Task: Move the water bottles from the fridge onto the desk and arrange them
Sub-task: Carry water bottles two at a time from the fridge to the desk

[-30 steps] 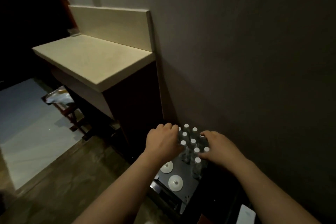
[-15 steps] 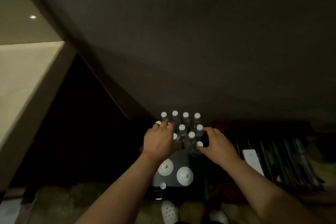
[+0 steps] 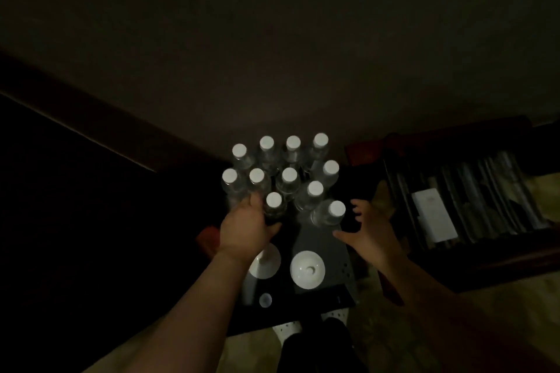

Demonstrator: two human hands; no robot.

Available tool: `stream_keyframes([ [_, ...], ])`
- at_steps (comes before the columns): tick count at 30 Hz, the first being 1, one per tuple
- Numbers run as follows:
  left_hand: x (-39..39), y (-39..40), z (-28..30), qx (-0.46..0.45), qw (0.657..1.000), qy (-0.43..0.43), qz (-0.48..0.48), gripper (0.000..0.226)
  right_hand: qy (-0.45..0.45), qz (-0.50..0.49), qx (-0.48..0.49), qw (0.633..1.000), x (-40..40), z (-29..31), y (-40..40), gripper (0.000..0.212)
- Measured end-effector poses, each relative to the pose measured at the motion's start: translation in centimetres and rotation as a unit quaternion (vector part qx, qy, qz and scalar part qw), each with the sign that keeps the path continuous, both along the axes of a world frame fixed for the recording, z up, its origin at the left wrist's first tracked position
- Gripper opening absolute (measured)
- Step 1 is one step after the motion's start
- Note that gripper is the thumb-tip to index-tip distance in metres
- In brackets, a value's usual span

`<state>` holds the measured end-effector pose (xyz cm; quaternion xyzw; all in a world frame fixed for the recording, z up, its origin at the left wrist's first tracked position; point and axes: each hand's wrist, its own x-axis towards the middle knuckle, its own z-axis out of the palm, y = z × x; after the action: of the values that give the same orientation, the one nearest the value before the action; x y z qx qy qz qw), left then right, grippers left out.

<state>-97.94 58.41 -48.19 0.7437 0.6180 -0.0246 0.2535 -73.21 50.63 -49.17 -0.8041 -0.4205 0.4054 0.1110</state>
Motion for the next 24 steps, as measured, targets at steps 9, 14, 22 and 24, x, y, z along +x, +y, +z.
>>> stream_keyframes([
  [9,2.5,-0.4,-5.9,0.048,0.982,-0.126,0.133,0.059,0.073,-0.023,0.065,0.995,-0.4,-7.5,1.2,0.072],
  [14,2.9,-1.2,-6.8,0.069,0.977,-0.142,0.144,0.062,0.09,-0.047,0.1,0.99,-1.1,-7.9,0.9,0.051],
  [22,3.1,-2.8,-2.2,0.063,0.977,-0.164,0.119,0.055,0.091,-0.082,0.103,0.987,-1.4,-3.7,-0.2,0.063],
  [24,3.2,-3.3,0.7,0.068,0.977,-0.173,0.106,0.054,0.094,-0.094,0.111,0.985,-1.3,-1.3,-0.9,0.066],
])
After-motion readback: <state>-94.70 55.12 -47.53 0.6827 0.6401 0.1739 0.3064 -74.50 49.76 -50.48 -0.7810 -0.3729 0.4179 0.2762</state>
